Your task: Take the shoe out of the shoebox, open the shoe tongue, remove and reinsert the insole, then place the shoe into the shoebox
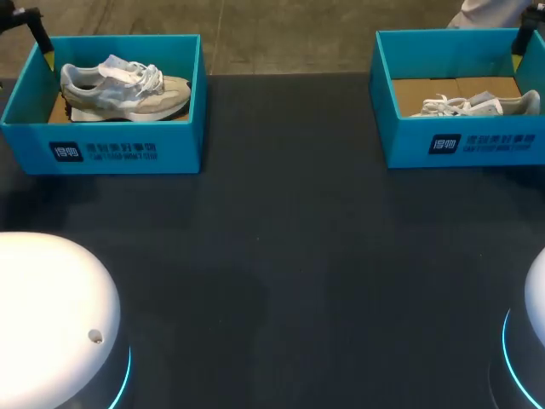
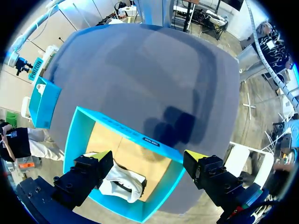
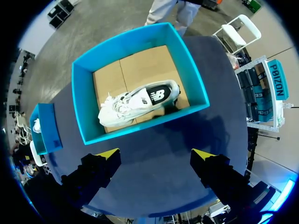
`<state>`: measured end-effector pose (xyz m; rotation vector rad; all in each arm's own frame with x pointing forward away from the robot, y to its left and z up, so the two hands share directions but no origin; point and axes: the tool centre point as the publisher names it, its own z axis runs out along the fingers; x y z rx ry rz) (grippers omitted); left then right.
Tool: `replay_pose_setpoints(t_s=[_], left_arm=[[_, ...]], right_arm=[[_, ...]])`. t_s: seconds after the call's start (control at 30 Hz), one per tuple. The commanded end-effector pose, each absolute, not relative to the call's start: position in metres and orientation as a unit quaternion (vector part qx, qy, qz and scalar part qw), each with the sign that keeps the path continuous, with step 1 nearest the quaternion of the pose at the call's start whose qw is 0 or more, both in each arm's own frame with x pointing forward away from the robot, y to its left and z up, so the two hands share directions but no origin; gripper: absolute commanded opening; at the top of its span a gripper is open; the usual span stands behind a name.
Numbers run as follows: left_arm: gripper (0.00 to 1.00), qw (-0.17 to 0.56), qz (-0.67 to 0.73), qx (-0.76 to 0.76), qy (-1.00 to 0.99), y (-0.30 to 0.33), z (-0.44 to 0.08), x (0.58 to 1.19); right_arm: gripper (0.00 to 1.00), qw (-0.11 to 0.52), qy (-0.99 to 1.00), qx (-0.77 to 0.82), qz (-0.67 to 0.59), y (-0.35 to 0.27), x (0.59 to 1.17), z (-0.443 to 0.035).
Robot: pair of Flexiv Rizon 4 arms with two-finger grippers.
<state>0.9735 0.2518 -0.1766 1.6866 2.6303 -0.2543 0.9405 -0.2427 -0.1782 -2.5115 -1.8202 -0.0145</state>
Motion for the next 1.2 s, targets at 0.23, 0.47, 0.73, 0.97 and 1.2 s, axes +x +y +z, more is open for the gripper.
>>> replay_pose_setpoints(t_s=[0.23, 0.47, 0.73, 0.97, 1.2], left_arm=[[1.00, -0.015, 0.033, 0.591, 0.806, 0.265, -0.203, 1.021], [1.00, -0.008, 0.055, 0.625, 0.779, 0.284, -0.217, 1.061], [1.00, 0.013, 0.042, 0.651, 0.758, 0.291, -0.220, 1.071], [1.00, 0.015, 0.041, 0.658, 0.752, 0.289, -0.223, 1.076], [1.00, 0.011, 0.075, 0.674, 0.735, 0.290, -0.247, 1.110]], right_arm=[[1.00, 0.019, -0.586, -0.810, -0.004, -0.242, 0.940, -0.178], [1.00, 0.019, -0.586, -0.810, -0.004, -0.242, 0.940, -0.178], [1.00, 0.019, -0.586, -0.810, -0.004, -0.242, 0.940, -0.178], [1.00, 0.019, -0.586, -0.810, -0.004, -0.242, 0.940, -0.178], [1.00, 0.019, -0.586, -0.810, -0.004, -0.242, 0.940, -0.178]])
